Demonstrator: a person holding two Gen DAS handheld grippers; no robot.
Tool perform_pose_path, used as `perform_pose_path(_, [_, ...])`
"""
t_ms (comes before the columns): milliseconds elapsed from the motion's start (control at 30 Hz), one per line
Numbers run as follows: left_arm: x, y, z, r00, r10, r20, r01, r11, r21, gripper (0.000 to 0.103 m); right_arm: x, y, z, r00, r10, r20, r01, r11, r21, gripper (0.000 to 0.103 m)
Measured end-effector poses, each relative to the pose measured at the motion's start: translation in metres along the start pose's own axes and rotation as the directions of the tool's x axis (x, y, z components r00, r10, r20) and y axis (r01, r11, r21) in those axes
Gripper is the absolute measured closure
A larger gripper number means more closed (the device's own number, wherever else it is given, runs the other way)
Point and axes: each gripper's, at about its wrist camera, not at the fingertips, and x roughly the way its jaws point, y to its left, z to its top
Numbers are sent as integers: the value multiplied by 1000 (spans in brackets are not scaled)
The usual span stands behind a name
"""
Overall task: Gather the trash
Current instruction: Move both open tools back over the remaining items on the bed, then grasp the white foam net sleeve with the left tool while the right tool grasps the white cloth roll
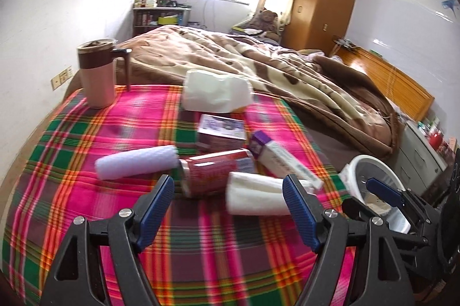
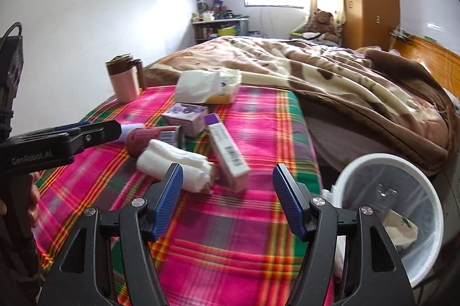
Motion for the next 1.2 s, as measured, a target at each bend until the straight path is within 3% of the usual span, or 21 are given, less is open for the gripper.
perform_pose_path(467, [28, 70, 12, 992, 115, -56, -113, 993, 35, 22, 36, 42, 8, 998, 26, -57, -36, 984, -172, 31])
perform_pose_path(600, [44, 86, 16, 989, 104, -104, -99, 994, 52, 22, 45, 48, 8, 996, 29, -82, -45, 977, -207, 31])
perform_pose_path(867, [75, 91, 23, 978, 112, -173, -80, 980, 181, 21, 57, 54, 5, 992, 9, -124, -38, 972, -232, 31])
perform_pose_path(1200, [101, 102, 24, 968, 121, -220, -74, 975, 210, 21, 68, 55, 1, 985, 0, -172, -39, 973, -226, 31])
